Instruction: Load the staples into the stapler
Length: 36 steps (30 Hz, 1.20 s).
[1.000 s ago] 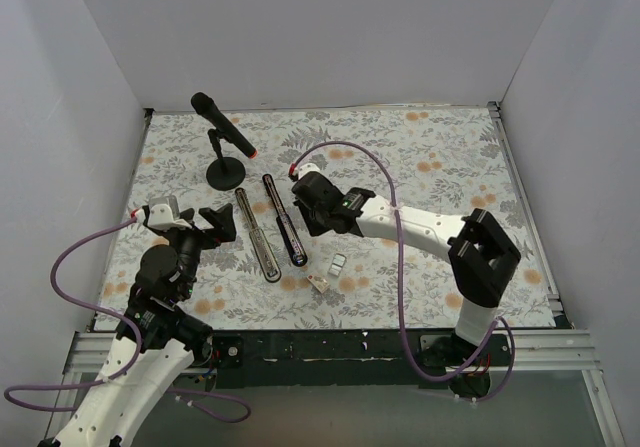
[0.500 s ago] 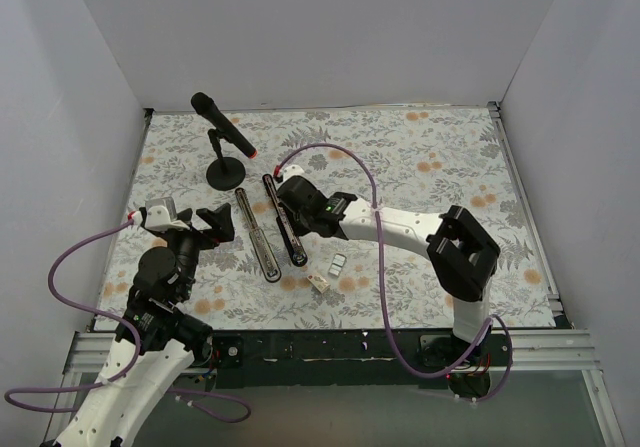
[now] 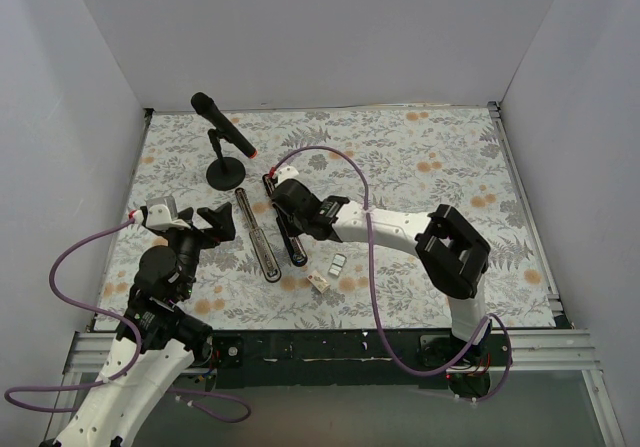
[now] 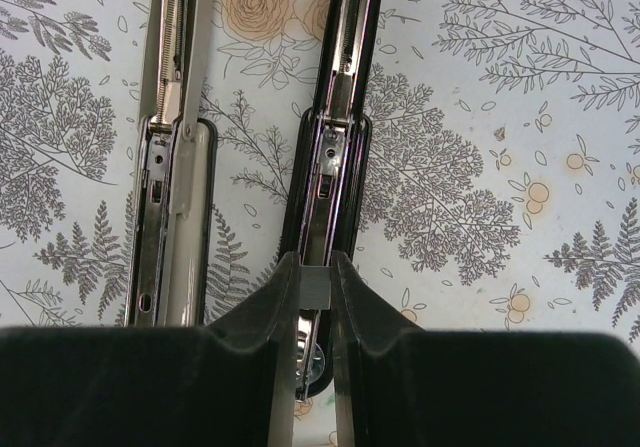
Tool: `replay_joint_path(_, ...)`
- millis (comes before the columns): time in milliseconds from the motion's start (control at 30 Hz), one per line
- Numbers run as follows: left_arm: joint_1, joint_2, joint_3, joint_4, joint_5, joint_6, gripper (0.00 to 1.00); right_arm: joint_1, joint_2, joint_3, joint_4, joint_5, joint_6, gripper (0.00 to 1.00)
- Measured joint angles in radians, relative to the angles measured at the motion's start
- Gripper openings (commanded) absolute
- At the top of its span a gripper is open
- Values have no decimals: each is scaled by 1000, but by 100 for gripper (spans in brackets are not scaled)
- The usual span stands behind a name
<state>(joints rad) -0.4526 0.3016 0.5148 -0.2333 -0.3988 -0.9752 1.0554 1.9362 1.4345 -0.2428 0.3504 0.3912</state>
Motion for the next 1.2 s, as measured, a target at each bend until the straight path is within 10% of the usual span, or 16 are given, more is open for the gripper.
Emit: replay_joint_path(1200, 0, 1, -1, 2, 15, 0, 98, 14, 69, 17, 42, 42, 4, 17)
